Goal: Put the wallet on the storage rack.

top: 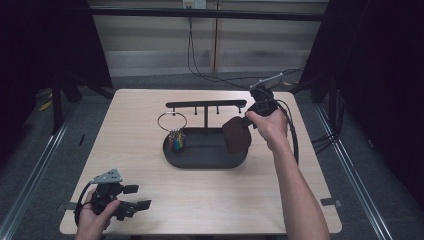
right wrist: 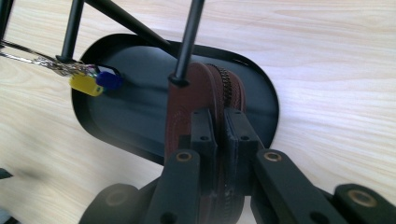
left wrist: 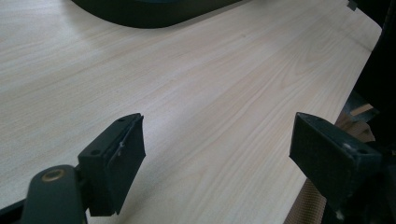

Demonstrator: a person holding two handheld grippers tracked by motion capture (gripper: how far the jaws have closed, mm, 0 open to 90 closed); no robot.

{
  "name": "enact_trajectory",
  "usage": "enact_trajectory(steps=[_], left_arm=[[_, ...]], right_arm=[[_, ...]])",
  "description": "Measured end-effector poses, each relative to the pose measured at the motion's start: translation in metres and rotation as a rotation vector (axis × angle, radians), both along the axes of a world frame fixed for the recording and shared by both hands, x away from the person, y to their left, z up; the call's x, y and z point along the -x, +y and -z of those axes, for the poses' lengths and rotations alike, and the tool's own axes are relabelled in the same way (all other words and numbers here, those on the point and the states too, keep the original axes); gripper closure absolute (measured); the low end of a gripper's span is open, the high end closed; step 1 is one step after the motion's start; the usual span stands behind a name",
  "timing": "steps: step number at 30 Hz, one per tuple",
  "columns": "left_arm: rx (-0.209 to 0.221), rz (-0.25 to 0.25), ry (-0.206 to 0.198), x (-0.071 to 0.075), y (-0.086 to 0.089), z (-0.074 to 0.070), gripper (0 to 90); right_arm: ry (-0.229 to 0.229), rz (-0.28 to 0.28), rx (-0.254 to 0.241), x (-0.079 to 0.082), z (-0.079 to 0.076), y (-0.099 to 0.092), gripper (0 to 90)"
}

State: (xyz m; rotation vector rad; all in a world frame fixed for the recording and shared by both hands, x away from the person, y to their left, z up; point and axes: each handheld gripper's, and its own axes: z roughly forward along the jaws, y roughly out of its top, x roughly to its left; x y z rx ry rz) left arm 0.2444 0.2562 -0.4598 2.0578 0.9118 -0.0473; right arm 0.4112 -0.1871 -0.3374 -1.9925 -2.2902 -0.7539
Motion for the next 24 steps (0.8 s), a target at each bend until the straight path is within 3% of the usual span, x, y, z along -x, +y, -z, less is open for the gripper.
enact_trajectory(steps=[14, 17, 24], left_arm=[[-0.002, 0.0, 0.005, 0.0, 0.0, 0.001, 17.9], [-0.001, 0.005, 0.003, 0.0, -0.001, 0.0, 17.9], [0.001, 0.005, 0.002, 0.0, 0.0, 0.0, 17.9]], right_arm=[[-0.009, 0.024, -0.064, -0.003, 0.02, -0.004, 84.1], [-0.014, 0.036, -0.1, -0.002, 0.026, -0.005, 84.1], [-0.011, 0.054, -0.135, -0.003, 0.037, -0.007, 84.2]])
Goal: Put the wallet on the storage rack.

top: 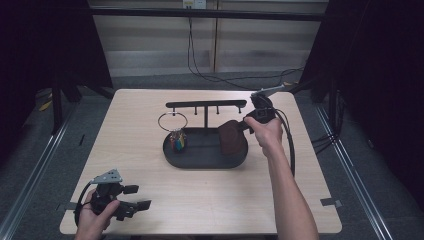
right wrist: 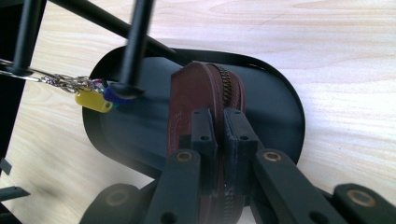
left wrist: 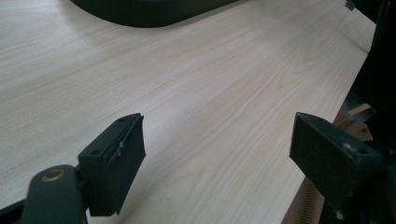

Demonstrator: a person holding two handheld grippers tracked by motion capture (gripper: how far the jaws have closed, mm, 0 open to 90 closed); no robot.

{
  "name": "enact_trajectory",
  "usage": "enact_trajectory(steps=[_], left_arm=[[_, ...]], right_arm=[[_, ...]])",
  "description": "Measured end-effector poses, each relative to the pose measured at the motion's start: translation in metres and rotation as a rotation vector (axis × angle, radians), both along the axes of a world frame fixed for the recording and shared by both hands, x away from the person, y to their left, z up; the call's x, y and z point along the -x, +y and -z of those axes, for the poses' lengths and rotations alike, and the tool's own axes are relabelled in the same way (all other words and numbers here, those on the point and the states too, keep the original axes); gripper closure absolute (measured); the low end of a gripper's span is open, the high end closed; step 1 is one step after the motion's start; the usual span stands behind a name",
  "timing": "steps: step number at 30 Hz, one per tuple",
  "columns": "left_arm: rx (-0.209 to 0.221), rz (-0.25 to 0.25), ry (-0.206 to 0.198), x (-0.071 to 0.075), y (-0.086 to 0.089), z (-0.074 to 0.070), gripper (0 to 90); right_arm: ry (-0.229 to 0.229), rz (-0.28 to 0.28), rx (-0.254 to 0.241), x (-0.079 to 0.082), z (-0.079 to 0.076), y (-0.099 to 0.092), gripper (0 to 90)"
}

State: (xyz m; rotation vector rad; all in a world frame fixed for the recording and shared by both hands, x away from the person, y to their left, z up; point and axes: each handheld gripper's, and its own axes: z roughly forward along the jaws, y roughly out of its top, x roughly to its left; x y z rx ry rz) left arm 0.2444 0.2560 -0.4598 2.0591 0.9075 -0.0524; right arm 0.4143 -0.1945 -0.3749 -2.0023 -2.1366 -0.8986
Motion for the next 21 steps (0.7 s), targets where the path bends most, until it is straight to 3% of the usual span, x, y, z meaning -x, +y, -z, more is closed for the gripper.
enact_trajectory(steps=[14, 21], left_arm=[[0.0, -0.001, -0.001, 0.0, 0.0, 0.0, 17.9], [-0.005, 0.005, 0.0, 0.0, -0.001, 0.0, 17.9]], right_arm=[[-0.007, 0.038, -0.046, 0.0, 0.036, -0.002, 84.4], [-0.003, 0.032, -0.052, 0.001, 0.046, 0.003, 84.4]])
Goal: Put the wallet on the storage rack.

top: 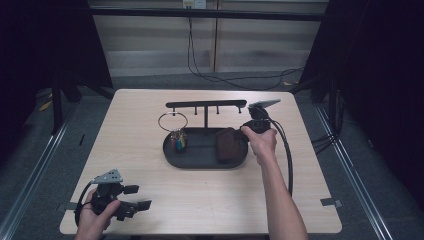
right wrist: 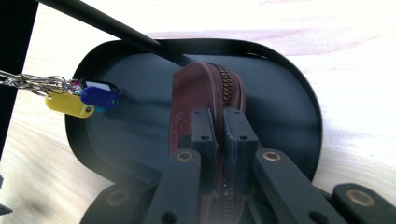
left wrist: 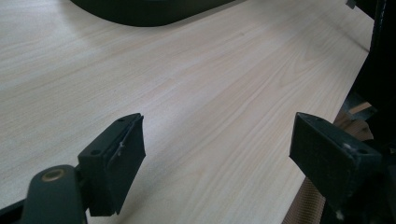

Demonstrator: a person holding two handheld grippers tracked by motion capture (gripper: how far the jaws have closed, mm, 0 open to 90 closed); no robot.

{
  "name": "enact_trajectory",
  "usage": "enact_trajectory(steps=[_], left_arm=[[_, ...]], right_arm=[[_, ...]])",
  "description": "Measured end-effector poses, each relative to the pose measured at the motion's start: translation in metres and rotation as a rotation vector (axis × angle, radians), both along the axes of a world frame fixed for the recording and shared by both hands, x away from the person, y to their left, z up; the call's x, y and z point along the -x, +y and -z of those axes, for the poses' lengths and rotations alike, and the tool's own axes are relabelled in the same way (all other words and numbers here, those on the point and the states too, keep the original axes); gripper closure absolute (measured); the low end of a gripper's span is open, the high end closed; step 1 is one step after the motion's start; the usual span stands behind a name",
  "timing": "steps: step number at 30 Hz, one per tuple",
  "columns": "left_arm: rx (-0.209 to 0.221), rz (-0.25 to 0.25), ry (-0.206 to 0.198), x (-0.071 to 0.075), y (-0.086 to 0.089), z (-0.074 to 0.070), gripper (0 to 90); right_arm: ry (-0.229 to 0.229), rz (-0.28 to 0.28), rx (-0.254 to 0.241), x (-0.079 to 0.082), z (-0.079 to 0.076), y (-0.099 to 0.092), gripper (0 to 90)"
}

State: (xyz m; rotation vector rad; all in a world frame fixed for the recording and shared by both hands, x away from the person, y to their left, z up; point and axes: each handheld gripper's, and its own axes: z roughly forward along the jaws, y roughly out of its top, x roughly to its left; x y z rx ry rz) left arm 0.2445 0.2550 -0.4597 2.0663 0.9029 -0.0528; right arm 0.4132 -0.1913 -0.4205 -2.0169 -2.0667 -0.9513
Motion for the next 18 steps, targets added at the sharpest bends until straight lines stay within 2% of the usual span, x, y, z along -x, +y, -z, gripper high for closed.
enact_trajectory(steps=[9, 18], left_arm=[[0.006, -0.001, 0.002, 0.0, 0.0, -0.001, 17.9], [0.007, -0.002, 0.0, 0.0, 0.0, -0.001, 17.9]], right_arm=[[0.006, 0.003, -0.012, 0.0, 0.012, -0.004, 83.9], [0.008, 0.009, 0.023, -0.001, 0.018, -0.006, 82.4]])
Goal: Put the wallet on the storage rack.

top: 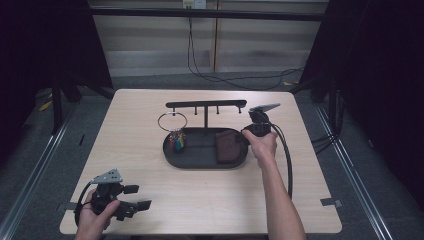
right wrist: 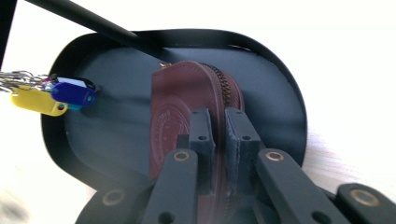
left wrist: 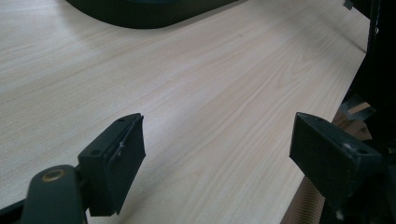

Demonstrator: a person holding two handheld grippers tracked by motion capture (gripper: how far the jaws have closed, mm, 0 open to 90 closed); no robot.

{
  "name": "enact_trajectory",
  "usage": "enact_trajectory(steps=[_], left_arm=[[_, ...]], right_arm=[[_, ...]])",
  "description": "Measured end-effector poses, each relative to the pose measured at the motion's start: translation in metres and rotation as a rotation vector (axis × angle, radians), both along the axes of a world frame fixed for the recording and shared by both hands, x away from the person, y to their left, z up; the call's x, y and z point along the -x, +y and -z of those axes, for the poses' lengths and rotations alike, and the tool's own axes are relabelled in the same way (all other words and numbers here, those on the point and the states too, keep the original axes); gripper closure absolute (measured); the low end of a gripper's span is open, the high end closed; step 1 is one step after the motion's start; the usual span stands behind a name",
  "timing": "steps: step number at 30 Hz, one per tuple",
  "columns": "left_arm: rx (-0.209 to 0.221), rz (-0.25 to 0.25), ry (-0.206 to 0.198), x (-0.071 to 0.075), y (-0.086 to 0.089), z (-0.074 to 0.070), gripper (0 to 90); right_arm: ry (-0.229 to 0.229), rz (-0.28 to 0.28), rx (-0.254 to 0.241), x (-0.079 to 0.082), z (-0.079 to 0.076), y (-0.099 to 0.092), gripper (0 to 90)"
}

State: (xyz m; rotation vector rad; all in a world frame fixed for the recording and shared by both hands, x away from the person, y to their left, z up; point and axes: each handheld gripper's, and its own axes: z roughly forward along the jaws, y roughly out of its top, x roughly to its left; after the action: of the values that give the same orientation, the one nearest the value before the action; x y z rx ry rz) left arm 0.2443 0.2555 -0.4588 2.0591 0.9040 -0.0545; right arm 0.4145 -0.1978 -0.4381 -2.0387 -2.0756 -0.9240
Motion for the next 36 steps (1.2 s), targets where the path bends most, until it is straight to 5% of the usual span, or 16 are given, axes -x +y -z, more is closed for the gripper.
enact_trajectory(steps=[22, 33, 36], left_arm=[[-0.001, -0.002, -0.002, -0.001, 0.0, 0.0, 17.9], [0.0, -0.01, -0.008, -0.001, 0.001, 0.0, 17.9], [0.0, -0.017, -0.004, -0.001, 0.002, 0.0, 17.9]], right_arm=[[-0.024, 0.01, 0.044, 0.004, 0.005, -0.008, 75.7], [-0.071, -0.039, 0.053, 0.017, -0.009, -0.01, 56.2], [-0.095, -0.039, 0.087, 0.027, -0.013, -0.012, 42.8]])
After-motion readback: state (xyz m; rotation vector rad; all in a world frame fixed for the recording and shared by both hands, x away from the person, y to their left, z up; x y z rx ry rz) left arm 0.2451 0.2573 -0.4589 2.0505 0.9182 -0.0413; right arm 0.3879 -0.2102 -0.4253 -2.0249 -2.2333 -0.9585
